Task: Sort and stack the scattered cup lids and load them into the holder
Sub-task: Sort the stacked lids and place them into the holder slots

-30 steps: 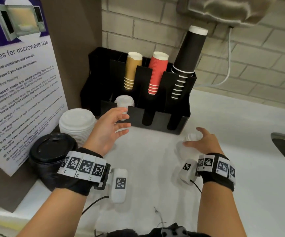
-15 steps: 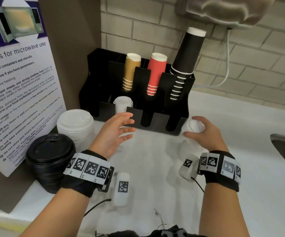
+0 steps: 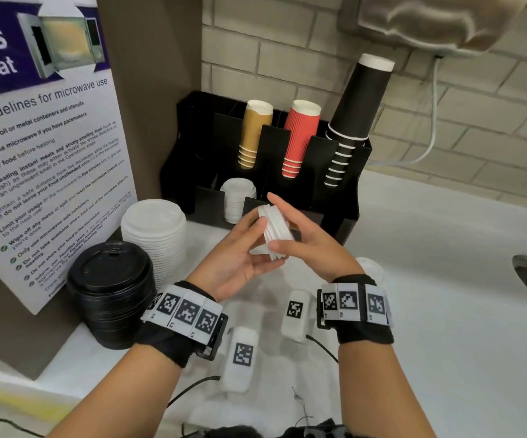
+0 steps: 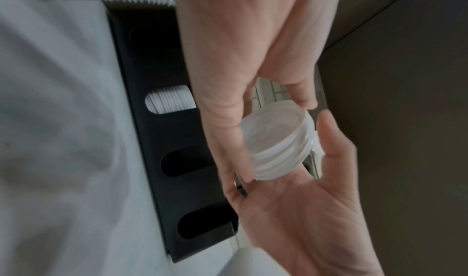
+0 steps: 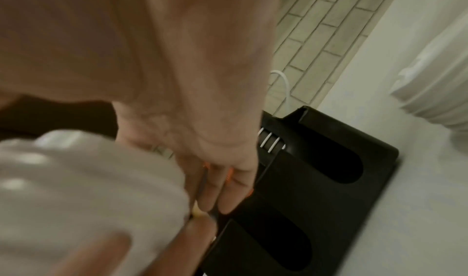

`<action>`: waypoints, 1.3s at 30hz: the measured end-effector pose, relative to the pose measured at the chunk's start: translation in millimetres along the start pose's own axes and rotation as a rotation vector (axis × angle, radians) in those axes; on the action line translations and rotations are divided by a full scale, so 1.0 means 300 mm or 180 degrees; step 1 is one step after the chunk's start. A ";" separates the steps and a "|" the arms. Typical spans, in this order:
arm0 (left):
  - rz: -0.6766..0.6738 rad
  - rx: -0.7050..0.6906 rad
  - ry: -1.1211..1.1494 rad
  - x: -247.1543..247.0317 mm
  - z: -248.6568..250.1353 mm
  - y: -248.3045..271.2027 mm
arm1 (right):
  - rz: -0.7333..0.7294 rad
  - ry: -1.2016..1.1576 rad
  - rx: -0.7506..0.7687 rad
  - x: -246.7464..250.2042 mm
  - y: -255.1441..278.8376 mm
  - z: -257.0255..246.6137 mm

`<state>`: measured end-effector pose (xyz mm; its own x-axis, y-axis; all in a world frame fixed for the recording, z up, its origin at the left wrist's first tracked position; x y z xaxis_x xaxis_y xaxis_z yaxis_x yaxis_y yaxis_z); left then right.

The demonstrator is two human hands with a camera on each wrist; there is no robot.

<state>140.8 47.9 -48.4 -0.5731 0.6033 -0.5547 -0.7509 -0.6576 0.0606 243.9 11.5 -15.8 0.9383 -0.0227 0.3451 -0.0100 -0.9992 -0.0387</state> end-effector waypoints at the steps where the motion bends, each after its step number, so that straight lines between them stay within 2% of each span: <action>1: 0.0018 -0.0005 -0.0015 0.008 0.000 0.002 | -0.0021 0.0018 -0.0030 0.005 0.003 0.001; 11: 0.0070 -0.0066 -0.0040 0.020 0.004 0.005 | -0.0024 -0.0206 -0.0026 0.035 0.023 -0.031; 20: 0.0124 -0.0007 -0.0009 0.021 0.016 0.003 | 0.0040 0.0134 -0.0019 0.024 -0.003 -0.025; 28: 0.0270 -0.0050 -0.0039 0.029 0.052 -0.009 | 0.0323 0.0286 0.0288 0.014 -0.057 -0.045; 32: 0.0523 -0.0133 -0.0147 0.052 0.115 -0.022 | 0.0433 0.0392 0.0607 0.031 -0.143 -0.115; 34: 0.0751 -0.0183 -0.0063 0.074 0.159 -0.022 | 0.0798 0.0561 0.0715 0.074 -0.217 -0.140; 37: 0.1079 -0.0330 0.0185 0.118 0.217 -0.009 | 0.1321 0.1005 0.0560 0.132 -0.343 -0.142; 39: 0.1189 -0.0457 0.0292 0.141 0.251 0.004 | 0.1173 0.1540 0.0426 0.126 -0.430 -0.125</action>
<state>91.1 106.6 -9.1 -0.7612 0.2724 -0.5886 -0.4394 -0.8841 0.1591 267.6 138.3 37.4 0.6182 -0.4089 0.6713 -0.2306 -0.9108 -0.3424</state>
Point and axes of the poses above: each hand's wrist, its own y-axis away from the middle knuckle, its own x-axis out of the back of the hand, z = x × y, the point moved 7 cm from there along -y, towards the middle knuckle
